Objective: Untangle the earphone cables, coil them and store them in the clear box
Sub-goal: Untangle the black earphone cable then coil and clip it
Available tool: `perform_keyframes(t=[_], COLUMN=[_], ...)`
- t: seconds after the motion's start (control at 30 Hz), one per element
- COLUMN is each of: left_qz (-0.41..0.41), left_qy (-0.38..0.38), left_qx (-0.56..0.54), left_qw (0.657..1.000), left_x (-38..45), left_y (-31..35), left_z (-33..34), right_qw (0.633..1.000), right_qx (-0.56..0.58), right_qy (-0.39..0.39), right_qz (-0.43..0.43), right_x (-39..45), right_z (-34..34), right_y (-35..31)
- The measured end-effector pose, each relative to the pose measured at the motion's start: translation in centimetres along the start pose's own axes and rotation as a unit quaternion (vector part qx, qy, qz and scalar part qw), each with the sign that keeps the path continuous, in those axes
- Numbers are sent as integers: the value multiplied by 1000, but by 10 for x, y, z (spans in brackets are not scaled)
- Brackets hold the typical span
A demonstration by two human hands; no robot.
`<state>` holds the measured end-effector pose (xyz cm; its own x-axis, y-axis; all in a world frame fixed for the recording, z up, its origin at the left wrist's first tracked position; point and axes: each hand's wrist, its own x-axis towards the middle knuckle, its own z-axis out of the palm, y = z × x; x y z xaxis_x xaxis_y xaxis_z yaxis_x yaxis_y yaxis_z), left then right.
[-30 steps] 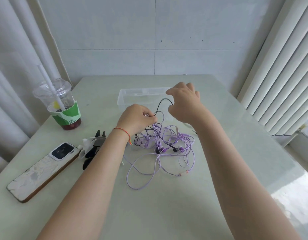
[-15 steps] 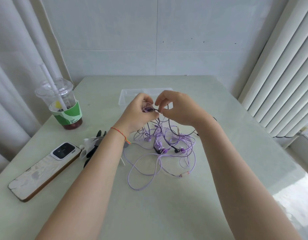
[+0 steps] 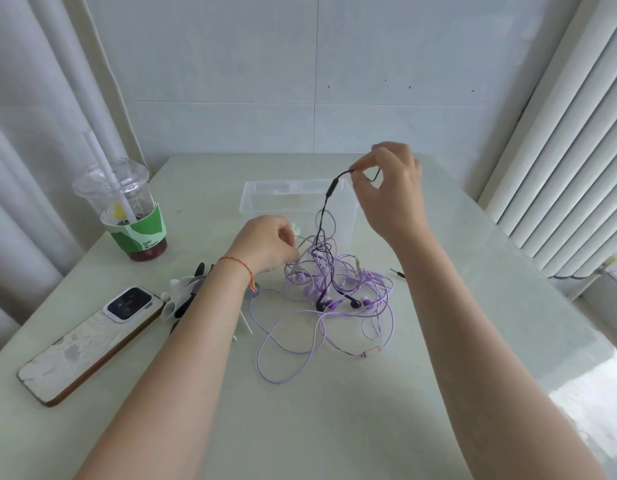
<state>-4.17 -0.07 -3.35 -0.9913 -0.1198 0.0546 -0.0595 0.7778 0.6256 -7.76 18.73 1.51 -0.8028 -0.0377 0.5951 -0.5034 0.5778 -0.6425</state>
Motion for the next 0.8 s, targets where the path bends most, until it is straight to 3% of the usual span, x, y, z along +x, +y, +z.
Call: perform_keyframes(t=[0.07,0.13,0.2,0.27,0.33,0.43,0.5,0.53,0.6,0.7,0.73,0.8], left_qz=[47,80,91,106,93,56,31,21,10,37,47,47], left_qy=[73,129,81,1,-28,13,44,60,86,86,71,50], left_qx=[-23,-134,-327,-403,-336,-172,-61,-60,-160,-291,-296,-255], left_qw=[996,979,937,909,937,983,997,996,983,952,951,964], left_x=[0,-2,-7,-10,-9,-3,-1,-1,0,-2,-3,-4], left_y=[4,17,29,34,27,10,3,1,-1,7,10,13], left_z=[0,-2,-7,-6,0,5,1,-1,-5,-8,-7,-3], right_qw=[1000,999,997,995,993,983,978,978,975,920,910,930], right_qx=[1,6,25,47,91,122,101,69,-83,-299,-319,-290], right_qy=[-4,-35,-70,-79,-43,75,105,91,-6,-172,-196,-185], right_qz=[-9,4,20,33,67,114,151,174,206,187,176,129], right_x=[0,-2,-4,-5,-3,1,4,6,7,3,2,2], right_z=[1,2,5,6,6,5,1,-2,-9,-11,-10,-7], right_y=[-1,-4,-7,-10,-10,-3,4,9,19,27,27,21])
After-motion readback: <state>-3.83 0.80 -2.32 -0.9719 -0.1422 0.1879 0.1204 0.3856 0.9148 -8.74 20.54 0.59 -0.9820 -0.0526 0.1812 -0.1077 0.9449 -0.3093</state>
